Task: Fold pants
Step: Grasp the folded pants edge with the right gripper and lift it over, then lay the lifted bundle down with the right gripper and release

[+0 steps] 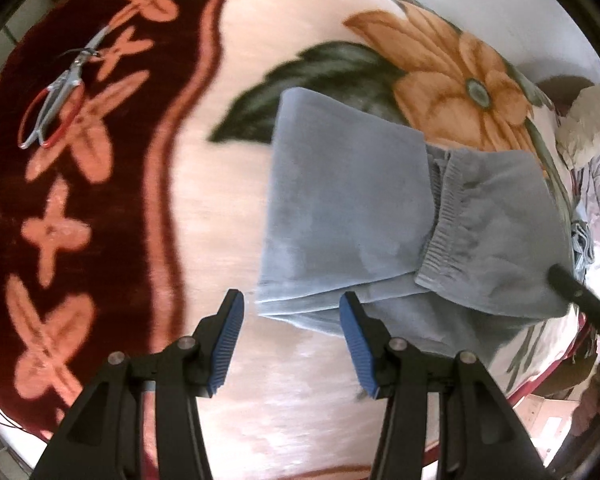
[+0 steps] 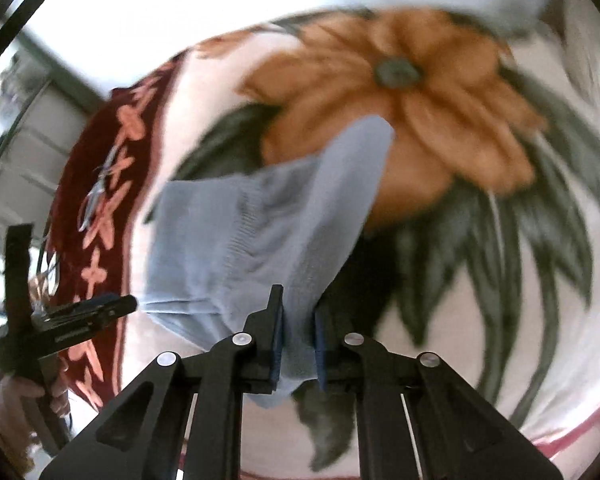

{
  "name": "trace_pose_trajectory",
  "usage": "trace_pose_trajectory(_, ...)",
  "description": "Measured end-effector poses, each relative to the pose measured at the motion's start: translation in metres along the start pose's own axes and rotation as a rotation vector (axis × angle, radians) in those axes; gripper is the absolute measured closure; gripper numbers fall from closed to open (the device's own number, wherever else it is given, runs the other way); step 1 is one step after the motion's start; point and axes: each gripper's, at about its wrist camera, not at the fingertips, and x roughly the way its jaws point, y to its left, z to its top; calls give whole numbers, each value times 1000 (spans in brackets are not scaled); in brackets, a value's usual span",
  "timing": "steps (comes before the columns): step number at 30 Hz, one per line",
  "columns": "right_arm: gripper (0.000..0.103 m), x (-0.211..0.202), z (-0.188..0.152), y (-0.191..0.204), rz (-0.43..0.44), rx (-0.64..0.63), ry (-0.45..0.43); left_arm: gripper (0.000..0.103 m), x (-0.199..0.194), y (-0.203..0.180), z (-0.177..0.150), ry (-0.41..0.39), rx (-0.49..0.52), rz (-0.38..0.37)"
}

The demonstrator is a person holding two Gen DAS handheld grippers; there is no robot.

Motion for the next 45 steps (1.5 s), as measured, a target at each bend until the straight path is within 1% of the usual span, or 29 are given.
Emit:
trace_pose_trajectory(4,90,-10,16,54,5,-152,-33,51,-11,21,-2,-13,-19,4)
trace_pose_trajectory(7,90,-4,23,94,7,-277,-33,51,-17,38,-3,-18,-29,8)
trace_pose_trajectory(11,90,22,23,144,2,-462,10,51,-21,65,-5,-23,-48,15)
trace_pose_trajectory(15,90,56,20,175,19,-530,55,51,-22,93,-7,-22,-80,21)
trace_pose_trajectory(19,90,97,18,191,42,-516,128,51,-23,118,-9,-22,-100,31)
trace_pose_trajectory(24,89,134,13,196,76,-461,195,51,-21,139,-4,-23,-98,39)
trace_pose_trajectory(27,86,140,13,194,104,-416,213,51,-19,142,2,-32,-87,33)
trace_pose_trajectory(29,82,132,16,192,126,-369,211,51,-19,141,9,-37,-74,27)
trace_pose_trajectory(32,75,102,20,184,172,-299,189,51,-22,134,19,-52,-59,7)
trace_pose_trajectory(34,69,83,19,176,163,-275,161,51,-25,125,27,-64,-47,-15)
trace_pose_trajectory(37,67,68,16,158,129,-236,148,50,-29,110,39,-79,-25,-51)
trace_pose_trajectory(40,67,78,10,137,64,-200,193,50,-25,90,50,-77,10,-91)
trace_pose_trajectory(43,67,91,2,120,54,-155,223,50,-12,67,55,-56,55,-127)
trace_pose_trajectory(45,67,101,-6,112,50,-137,254,50,-2,58,54,-38,84,-126)
